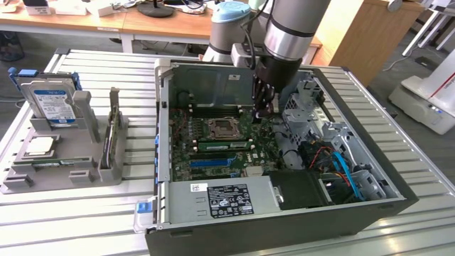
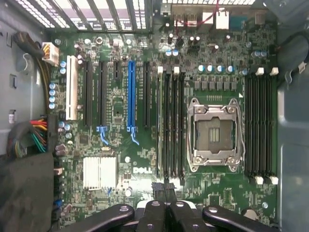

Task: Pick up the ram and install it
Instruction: 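Press down the ram until it locks into place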

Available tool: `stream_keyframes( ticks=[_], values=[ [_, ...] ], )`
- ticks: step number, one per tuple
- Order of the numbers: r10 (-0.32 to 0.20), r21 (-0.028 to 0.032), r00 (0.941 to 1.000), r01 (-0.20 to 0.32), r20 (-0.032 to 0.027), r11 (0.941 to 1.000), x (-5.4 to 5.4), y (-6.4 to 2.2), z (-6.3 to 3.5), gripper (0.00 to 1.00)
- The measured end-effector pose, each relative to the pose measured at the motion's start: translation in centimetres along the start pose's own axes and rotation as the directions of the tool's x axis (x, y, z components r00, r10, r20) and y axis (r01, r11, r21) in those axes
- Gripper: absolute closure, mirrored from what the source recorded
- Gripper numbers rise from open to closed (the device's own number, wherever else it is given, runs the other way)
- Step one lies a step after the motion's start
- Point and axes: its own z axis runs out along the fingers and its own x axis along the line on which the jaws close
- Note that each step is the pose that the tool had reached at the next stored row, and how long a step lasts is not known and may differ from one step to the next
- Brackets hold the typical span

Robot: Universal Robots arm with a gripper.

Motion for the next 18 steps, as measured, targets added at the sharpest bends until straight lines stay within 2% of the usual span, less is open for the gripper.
stream_keyframes(
  ticks=[3, 10, 18],
  values=[
    [0.000, 0.0001, 1.0000, 0.000, 0.0000, 1.0000, 0.0, -0.34, 0.04, 0.89],
    [0.000, 0.0002, 1.0000, 0.000, 0.0004, 1.0000, 0.0, -0.37, 0.10, 0.89],
    [0.000, 0.0000, 1.0000, 0.000, 0.0000, 1.0000, 0.0, -0.40, 1.11, 0.89]
  ],
)
